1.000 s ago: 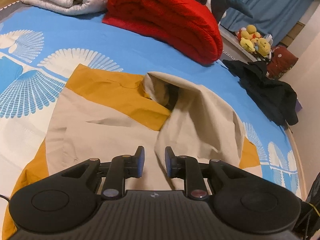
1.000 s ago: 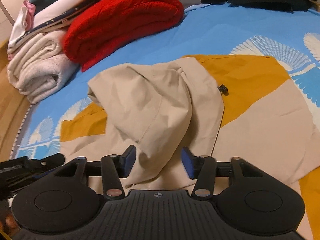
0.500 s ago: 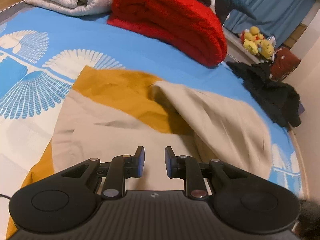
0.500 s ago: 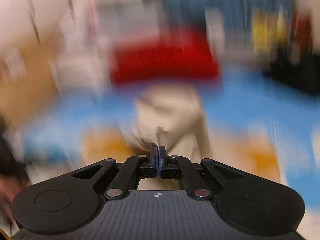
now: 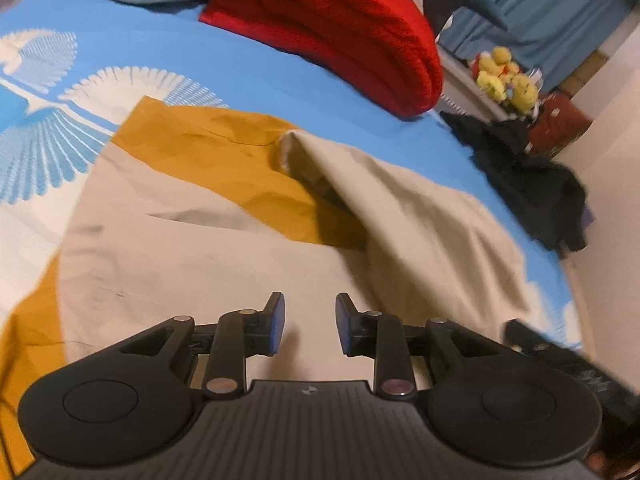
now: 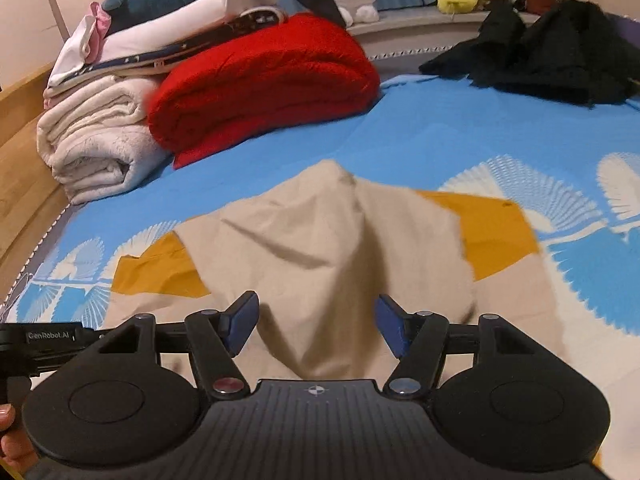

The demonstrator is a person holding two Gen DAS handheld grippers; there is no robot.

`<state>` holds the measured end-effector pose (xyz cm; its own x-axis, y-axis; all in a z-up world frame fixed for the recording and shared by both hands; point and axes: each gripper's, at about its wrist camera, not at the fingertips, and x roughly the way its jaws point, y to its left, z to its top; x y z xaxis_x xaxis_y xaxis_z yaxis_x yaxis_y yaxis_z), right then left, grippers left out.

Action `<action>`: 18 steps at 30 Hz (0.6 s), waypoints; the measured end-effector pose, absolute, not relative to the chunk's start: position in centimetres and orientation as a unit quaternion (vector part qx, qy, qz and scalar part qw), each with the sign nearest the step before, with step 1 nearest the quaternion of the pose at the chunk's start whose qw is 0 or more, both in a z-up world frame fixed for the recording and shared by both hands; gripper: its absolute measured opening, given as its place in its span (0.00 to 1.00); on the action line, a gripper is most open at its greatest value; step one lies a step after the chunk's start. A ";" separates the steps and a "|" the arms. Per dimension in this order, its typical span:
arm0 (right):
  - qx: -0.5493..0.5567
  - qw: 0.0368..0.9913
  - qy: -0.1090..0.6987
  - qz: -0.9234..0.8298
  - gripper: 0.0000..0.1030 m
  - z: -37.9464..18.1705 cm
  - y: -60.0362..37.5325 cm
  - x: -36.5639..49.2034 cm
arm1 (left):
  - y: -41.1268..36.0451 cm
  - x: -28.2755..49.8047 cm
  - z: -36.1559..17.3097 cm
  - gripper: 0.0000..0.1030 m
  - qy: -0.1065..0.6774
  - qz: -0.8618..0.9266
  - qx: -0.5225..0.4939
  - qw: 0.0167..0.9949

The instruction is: Fold large clothes

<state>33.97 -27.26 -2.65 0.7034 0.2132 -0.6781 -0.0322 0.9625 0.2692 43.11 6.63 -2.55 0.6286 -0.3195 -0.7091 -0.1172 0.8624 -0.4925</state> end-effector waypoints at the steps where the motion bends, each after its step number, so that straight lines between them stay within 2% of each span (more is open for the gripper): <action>1: 0.116 0.918 0.374 0.066 0.49 -2.8 -26.8 33.9 | 6.7 43.2 -2.7 0.35 0.424 -0.065 -0.269 0.862; 2: 0.114 0.919 0.370 0.067 0.12 -2.9 -26.5 34.1 | 6.7 43.4 -2.6 0.35 0.423 -0.071 -0.281 0.859; 3: 0.110 0.919 0.370 0.079 0.00 -2.9 -25.9 34.0 | 6.8 43.5 -2.9 0.40 0.422 -0.079 -0.298 0.852; 6: 0.082 0.894 0.385 0.215 0.00 -2.7 -23.3 33.5 | 7.5 43.9 -3.8 0.44 0.428 -0.091 -0.355 0.826; 8: 0.054 0.845 0.440 0.300 0.00 -3.6 -21.1 32.6 | 7.8 44.1 -4.5 0.44 0.436 -0.088 -0.372 0.815; 10: -0.018 0.821 0.483 0.305 0.00 -5.4 -19.5 31.6 | 7.9 44.2 -5.2 0.44 0.442 -0.079 -0.370 0.813; 12: -0.058 0.818 0.508 0.263 0.08 -6.9 -19.3 31.4 | 7.9 44.5 -6.1 0.44 0.455 -0.065 -0.372 0.806; 15: -0.016 0.841 0.489 0.230 0.16 -5.7 -21.5 32.0 | 7.8 44.8 -7.2 0.44 0.463 -0.067 -0.390 0.794; 16: 0.013 0.856 0.467 0.219 0.32 -4.7 -22.7 32.3 | 7.7 44.9 -7.4 0.44 0.464 -0.067 -0.394 0.791; 17: 0.045 0.868 0.448 0.208 0.52 -3.8 -23.8 32.5 | 7.6 45.0 -7.6 0.44 0.463 -0.069 -0.400 0.788; 18: 0.077 0.878 0.431 0.193 0.59 -3.2 -24.8 32.6 | 7.6 45.0 -7.9 0.44 0.461 -0.074 -0.406 0.786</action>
